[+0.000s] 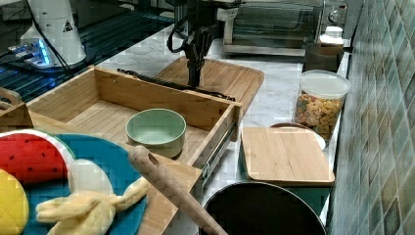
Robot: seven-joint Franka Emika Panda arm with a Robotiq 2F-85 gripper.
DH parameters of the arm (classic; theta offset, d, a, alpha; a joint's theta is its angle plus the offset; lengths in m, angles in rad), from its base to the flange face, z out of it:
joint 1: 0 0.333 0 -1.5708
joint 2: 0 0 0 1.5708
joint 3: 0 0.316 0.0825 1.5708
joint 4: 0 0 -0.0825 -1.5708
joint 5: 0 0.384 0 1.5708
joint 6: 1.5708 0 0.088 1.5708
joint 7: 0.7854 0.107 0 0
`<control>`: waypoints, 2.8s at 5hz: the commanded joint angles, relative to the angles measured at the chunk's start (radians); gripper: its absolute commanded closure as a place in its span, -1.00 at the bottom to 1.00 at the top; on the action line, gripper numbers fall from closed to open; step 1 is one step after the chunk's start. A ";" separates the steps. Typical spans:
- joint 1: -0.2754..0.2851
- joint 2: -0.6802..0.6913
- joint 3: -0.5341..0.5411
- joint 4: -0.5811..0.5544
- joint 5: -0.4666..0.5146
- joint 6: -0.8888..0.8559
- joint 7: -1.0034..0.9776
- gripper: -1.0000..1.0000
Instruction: Close the drawer.
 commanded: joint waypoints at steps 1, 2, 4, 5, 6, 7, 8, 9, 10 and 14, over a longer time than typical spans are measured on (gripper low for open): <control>-0.130 0.000 -0.085 0.037 0.022 0.016 -0.210 1.00; -0.167 0.019 -0.095 0.063 0.059 0.006 -0.279 1.00; -0.218 0.017 -0.164 0.096 0.084 -0.006 -0.384 1.00; -0.338 0.042 -0.114 0.162 0.075 -0.041 -0.431 1.00; -0.328 0.079 -0.185 0.240 0.090 -0.063 -0.507 1.00; -0.375 0.088 -0.210 0.265 0.102 -0.022 -0.575 1.00; -0.444 0.099 -0.212 0.296 0.207 0.035 -0.744 1.00; -0.467 0.140 -0.240 0.374 0.226 0.012 -0.789 1.00; -0.500 0.197 -0.249 0.450 0.247 -0.022 -0.799 1.00; -0.523 0.184 -0.241 0.477 0.201 -0.072 -0.832 1.00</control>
